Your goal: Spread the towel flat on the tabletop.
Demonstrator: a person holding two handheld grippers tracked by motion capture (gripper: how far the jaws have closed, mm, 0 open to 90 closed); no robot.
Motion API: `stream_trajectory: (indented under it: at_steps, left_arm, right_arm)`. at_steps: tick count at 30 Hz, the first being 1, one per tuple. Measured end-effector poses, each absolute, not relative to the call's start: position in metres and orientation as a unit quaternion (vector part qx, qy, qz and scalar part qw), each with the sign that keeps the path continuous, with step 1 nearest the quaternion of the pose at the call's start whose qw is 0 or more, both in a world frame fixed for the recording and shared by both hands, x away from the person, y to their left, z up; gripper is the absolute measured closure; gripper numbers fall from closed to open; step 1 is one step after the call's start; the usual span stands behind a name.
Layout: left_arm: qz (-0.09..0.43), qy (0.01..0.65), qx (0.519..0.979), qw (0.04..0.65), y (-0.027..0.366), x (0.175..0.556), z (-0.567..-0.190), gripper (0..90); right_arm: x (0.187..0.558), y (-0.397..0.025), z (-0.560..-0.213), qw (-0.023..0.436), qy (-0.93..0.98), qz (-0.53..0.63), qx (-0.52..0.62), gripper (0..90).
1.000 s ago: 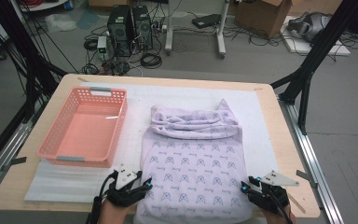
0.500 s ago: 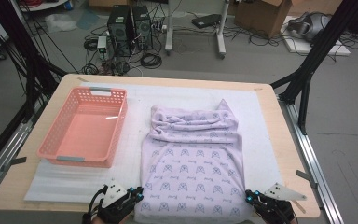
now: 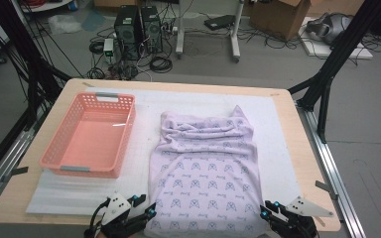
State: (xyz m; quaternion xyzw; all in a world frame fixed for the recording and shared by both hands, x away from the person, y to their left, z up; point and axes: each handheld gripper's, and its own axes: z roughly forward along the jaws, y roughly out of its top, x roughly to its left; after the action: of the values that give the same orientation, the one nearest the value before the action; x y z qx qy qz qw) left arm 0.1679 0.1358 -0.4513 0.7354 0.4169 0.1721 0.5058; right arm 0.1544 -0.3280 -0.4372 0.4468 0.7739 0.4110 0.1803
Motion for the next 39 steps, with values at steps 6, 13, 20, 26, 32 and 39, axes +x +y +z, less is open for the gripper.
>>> stream_trajectory:
  at_steps: [6, 13, 20, 26, 32, 39]
  left_arm:
    - [0.146, 0.456, 0.737, 0.477, 0.131, 0.207, -0.457, 45.8]
    - [0.184, 0.423, 0.762, 0.454, 0.118, 0.202, -0.462, 76.2]
    - [0.162, 0.424, 0.763, 0.459, 0.124, 0.188, -0.461, 86.6]
    - [0.152, 0.412, 0.766, 0.470, 0.133, 0.166, -0.462, 86.4]
    - [0.150, 0.422, 0.749, 0.489, 0.137, 0.164, -0.458, 66.8]
    - [0.148, 0.446, 0.730, 0.496, 0.135, 0.195, -0.453, 55.0]
  right_arm:
    - [0.178, -0.318, -0.443, 0.199, 0.769, 0.384, 0.471, 56.6]
    - [0.185, -0.316, -0.451, 0.181, 0.778, 0.381, 0.465, 85.8]
    - [0.176, -0.317, -0.449, 0.176, 0.789, 0.380, 0.450, 87.3]
    - [0.162, -0.322, -0.445, 0.164, 0.793, 0.388, 0.441, 87.4]
    - [0.147, -0.322, -0.442, 0.153, 0.797, 0.390, 0.435, 80.1]
    - [0.163, -0.318, -0.435, 0.192, 0.769, 0.398, 0.462, 65.6]
